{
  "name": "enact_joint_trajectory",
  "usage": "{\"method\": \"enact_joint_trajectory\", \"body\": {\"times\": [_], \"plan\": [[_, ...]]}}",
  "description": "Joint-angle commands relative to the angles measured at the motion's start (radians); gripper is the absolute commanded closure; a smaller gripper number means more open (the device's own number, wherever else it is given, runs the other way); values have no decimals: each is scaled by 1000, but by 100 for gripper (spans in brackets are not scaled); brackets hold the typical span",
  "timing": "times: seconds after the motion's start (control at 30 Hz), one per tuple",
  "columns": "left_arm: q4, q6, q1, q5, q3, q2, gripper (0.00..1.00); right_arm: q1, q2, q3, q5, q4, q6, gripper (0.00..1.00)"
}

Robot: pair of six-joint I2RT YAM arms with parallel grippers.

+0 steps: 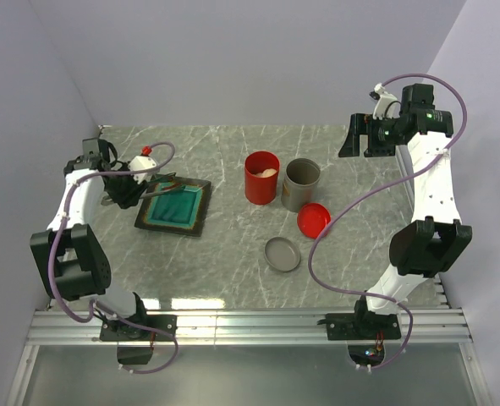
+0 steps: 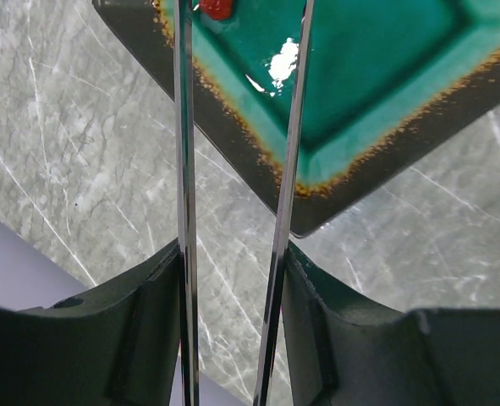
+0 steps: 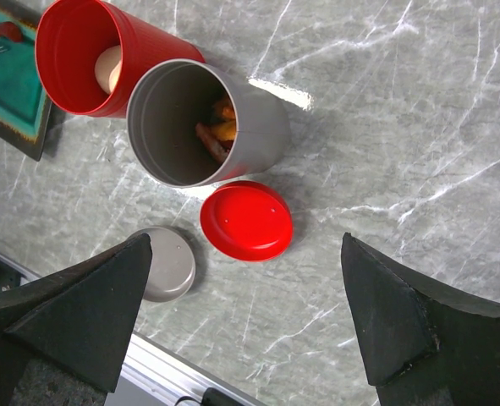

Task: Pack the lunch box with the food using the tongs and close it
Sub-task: Pick up the food using the clamp

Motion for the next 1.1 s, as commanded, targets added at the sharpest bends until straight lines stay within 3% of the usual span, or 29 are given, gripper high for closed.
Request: {"method": "enact_joint_trajectory", "body": {"times": [0.0,0.27,0.7,1.07], "plan": [[57,18,-1,-9,12,27,51,-6,1,6,-2,3,-7,0],[19,55,-7,-2,6,45,54,-6,4,14,9,-1,-6,0],[-92,60,-7,1,18,56,70,-6,10,29,1,1,2,0],[-221,-67,-28,204,202,-10,91,-7,8,23,-8,4,2,0]]}}
